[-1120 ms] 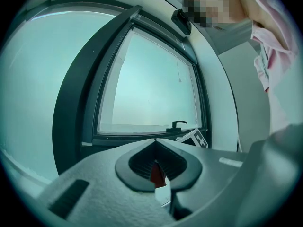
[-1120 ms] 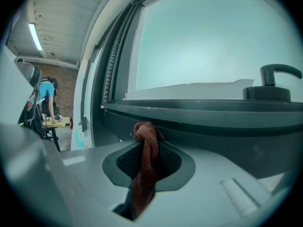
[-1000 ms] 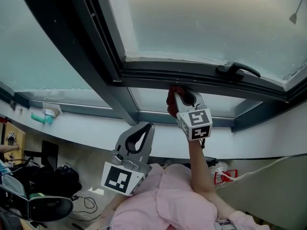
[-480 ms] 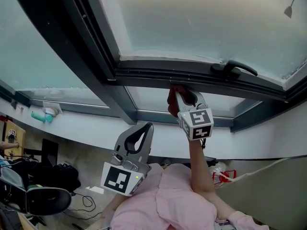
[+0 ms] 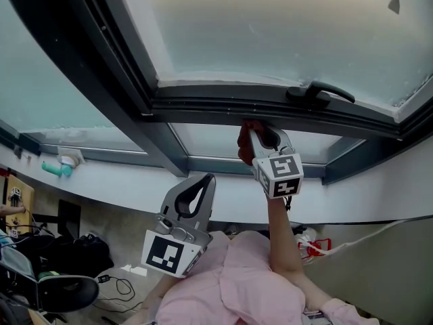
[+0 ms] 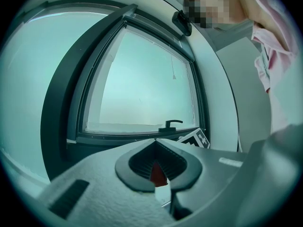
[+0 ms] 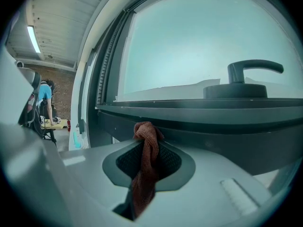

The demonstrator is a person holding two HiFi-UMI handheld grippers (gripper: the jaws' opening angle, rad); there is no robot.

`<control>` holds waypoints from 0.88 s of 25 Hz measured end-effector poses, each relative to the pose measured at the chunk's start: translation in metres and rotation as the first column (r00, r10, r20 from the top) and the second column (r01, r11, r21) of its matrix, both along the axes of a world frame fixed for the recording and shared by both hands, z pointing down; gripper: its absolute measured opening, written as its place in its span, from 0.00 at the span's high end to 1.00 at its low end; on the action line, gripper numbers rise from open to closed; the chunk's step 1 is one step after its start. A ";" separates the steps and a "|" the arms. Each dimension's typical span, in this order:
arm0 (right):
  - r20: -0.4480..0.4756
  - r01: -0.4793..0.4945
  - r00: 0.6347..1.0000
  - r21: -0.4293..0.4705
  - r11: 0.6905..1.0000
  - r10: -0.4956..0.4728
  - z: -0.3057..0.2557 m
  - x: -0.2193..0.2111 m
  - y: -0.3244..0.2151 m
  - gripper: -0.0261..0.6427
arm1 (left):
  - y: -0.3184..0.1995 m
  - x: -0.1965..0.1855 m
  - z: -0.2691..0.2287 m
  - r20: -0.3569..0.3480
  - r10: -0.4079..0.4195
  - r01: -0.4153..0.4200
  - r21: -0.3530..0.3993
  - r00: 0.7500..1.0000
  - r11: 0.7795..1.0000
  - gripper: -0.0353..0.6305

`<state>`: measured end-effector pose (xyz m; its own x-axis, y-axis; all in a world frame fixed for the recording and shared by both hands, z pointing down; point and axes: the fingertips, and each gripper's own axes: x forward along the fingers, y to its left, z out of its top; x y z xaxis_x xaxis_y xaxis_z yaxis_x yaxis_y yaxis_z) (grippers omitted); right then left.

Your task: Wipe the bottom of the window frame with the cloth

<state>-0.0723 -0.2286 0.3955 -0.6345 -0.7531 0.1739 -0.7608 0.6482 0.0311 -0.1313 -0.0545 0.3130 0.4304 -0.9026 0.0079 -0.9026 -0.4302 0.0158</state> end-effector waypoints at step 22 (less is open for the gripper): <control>0.022 -0.117 0.993 -0.010 0.993 0.117 0.002 0.072 -0.011 0.88 | -0.006 0.043 0.001 0.007 0.078 -0.078 -0.006 0.997 0.997 0.95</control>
<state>0.0002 -0.2393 0.3971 -0.5461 -0.8209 0.1672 -0.8319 0.5549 0.0075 -0.0887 -0.0605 0.3143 0.4992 -0.8663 0.0161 -0.8665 -0.4991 0.0123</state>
